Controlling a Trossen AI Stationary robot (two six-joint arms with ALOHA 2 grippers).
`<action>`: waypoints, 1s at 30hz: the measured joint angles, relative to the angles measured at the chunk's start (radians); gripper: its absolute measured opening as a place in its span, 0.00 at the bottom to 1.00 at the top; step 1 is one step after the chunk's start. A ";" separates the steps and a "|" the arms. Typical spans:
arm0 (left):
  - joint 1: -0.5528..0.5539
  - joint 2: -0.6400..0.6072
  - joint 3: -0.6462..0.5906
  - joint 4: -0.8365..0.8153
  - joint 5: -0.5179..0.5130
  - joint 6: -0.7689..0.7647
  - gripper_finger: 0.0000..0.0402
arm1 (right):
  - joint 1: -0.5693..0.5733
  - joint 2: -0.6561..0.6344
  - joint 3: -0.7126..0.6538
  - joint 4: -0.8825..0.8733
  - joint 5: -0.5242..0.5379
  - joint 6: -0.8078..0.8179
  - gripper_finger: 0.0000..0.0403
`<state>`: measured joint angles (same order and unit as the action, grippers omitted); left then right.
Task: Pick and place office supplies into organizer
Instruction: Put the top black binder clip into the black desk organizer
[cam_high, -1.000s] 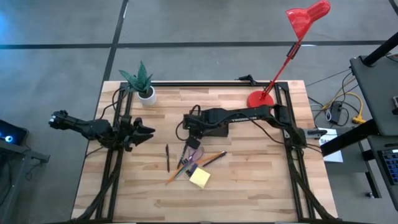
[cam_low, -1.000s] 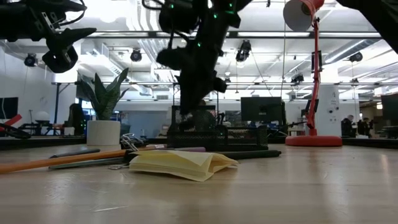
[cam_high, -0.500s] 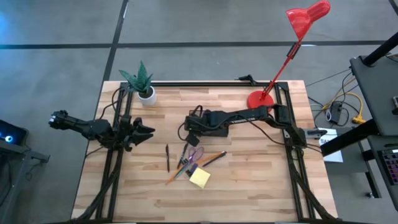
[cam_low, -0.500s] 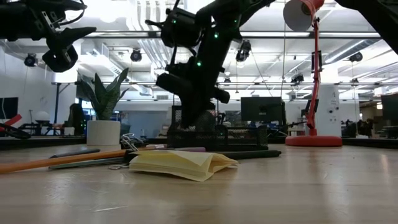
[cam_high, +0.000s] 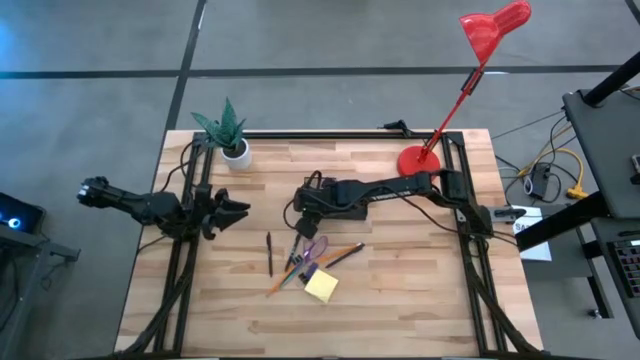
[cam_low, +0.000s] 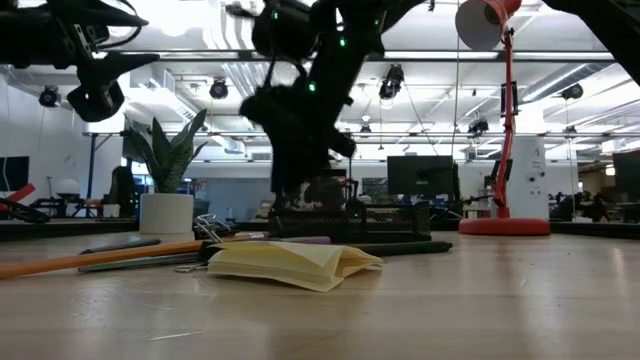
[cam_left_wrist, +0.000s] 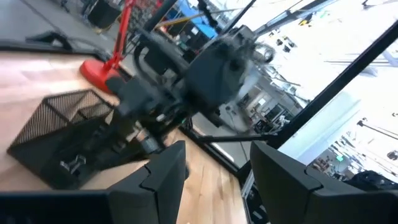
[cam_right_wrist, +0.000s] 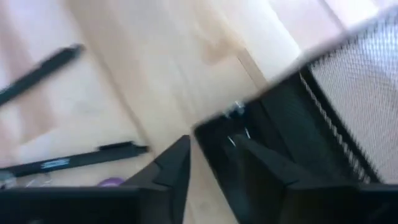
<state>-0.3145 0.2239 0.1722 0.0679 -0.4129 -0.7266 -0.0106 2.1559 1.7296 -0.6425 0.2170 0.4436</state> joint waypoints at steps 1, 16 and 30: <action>0.000 0.006 0.000 -0.001 0.000 -0.001 0.41 | 0.015 -0.007 0.009 0.006 -0.004 -0.068 0.34; 0.000 0.122 -0.008 -0.007 0.165 -0.048 0.41 | 0.102 0.058 0.064 0.051 -0.353 -0.240 0.45; 0.000 0.155 -0.033 0.004 0.195 -0.106 0.41 | 0.091 0.148 0.069 0.170 -0.402 -0.317 0.45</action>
<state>-0.3142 0.3790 0.1390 0.0723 -0.2181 -0.8330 0.0807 2.3039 1.7985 -0.4722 -0.1854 0.1268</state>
